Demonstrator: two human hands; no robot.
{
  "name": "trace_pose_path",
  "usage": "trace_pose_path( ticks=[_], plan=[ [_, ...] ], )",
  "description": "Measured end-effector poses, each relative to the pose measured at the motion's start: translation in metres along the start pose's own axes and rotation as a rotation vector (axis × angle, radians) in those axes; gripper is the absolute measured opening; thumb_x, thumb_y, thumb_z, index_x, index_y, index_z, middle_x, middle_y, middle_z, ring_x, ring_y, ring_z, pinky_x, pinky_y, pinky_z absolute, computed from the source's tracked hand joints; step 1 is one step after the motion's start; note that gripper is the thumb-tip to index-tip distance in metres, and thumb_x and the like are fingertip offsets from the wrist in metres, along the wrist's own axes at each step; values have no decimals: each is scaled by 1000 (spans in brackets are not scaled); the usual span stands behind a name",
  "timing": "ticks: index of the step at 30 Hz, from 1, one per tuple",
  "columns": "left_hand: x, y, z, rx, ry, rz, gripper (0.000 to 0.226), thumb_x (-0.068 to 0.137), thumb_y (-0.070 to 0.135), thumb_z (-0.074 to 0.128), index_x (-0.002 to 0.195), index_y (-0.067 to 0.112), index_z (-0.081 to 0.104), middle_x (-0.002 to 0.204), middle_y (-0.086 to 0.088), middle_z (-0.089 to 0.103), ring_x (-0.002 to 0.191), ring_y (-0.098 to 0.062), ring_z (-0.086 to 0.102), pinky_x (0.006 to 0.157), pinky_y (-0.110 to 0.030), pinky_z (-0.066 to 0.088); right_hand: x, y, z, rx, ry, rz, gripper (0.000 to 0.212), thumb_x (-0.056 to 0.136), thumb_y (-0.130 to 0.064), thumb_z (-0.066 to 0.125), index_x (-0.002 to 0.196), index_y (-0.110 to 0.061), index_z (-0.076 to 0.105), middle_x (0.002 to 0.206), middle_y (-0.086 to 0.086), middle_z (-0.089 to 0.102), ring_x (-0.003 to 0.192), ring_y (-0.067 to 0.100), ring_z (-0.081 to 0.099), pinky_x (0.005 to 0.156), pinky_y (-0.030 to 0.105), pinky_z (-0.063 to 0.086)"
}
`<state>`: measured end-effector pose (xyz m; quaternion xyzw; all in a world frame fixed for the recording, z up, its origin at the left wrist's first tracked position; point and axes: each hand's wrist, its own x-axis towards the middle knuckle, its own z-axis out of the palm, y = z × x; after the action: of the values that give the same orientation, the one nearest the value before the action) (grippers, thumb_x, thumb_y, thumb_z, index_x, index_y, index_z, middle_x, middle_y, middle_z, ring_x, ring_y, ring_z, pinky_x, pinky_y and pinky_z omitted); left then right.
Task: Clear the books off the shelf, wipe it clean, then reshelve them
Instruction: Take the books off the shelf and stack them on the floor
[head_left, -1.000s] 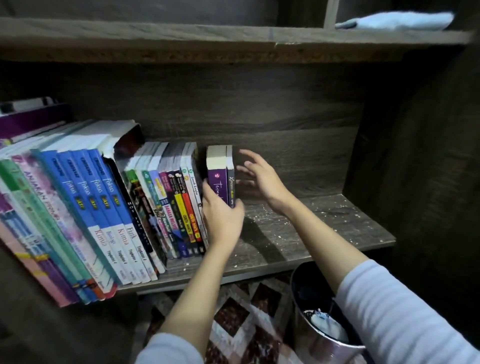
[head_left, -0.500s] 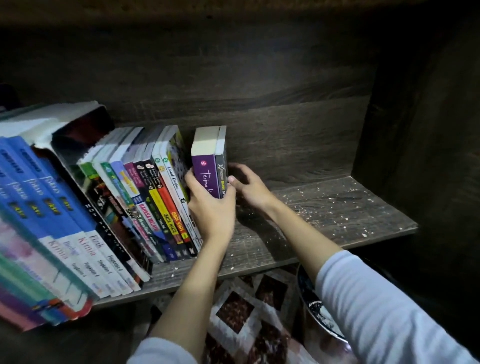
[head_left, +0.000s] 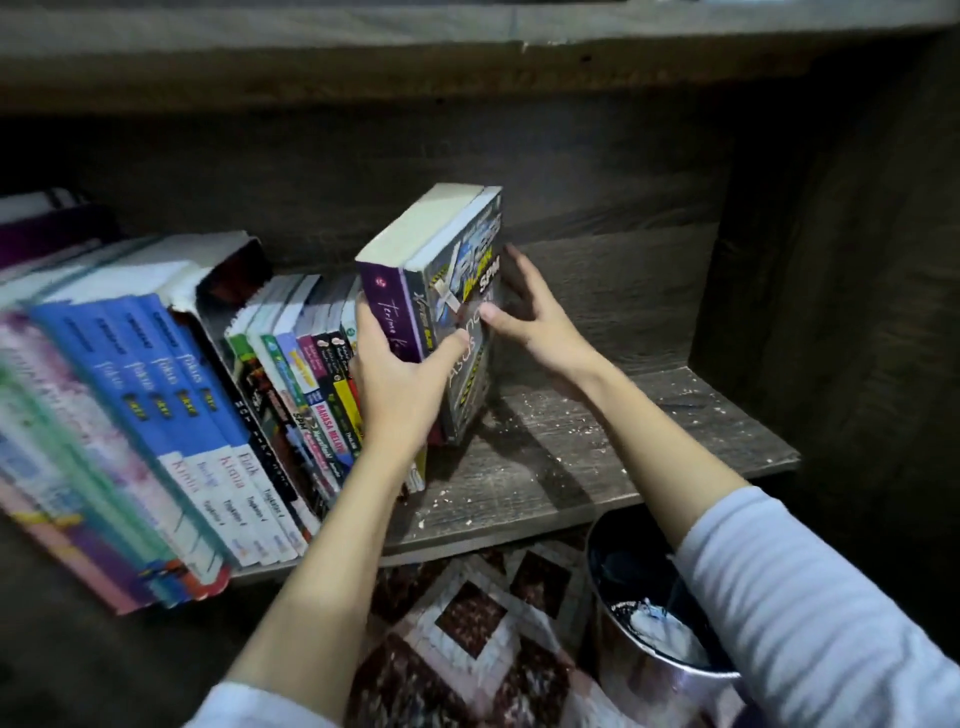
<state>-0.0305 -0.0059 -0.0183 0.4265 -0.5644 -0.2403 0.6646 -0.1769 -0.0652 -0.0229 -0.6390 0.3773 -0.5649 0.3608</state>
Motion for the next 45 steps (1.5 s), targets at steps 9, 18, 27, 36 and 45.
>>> trace_pose_path(
  ticks=[9,18,27,36,45],
  plan=[
    [-19,59,-73,-368,-13,-173,69,31,-2,69,96,18,57,97,-8,68,94,-33,66,85,-55,51,-64,-61,22,194,-205,113,99,58,-50,83,140,-21,36,127,3,60,109,16,63,85,27,52],
    [-81,37,-156,-410,-14,-468,56,35,-9,47,85,13,55,67,2,70,64,-18,66,50,-25,54,-160,-26,104,410,-180,251,37,74,-21,75,108,-22,59,99,0,73,88,16,70,70,26,55],
    [-141,-50,-219,-253,-159,-818,69,43,-15,42,105,12,56,87,-7,71,79,-25,67,48,-24,52,-251,73,176,537,-117,683,91,40,-48,91,118,-17,57,109,9,71,97,25,69,76,36,57],
    [-192,-181,-211,-179,17,-1093,44,75,-14,54,110,12,54,94,-12,65,71,-21,64,59,-28,54,-298,184,205,562,75,1097,55,70,-39,78,117,-16,64,112,15,69,102,34,66,95,55,48],
    [-214,-287,-193,43,-22,-1184,31,91,9,55,118,24,56,106,-8,66,92,-25,63,77,-30,50,-270,280,230,607,212,1252,54,69,-34,78,115,-7,65,106,20,69,94,39,68,87,54,52]
  ],
)
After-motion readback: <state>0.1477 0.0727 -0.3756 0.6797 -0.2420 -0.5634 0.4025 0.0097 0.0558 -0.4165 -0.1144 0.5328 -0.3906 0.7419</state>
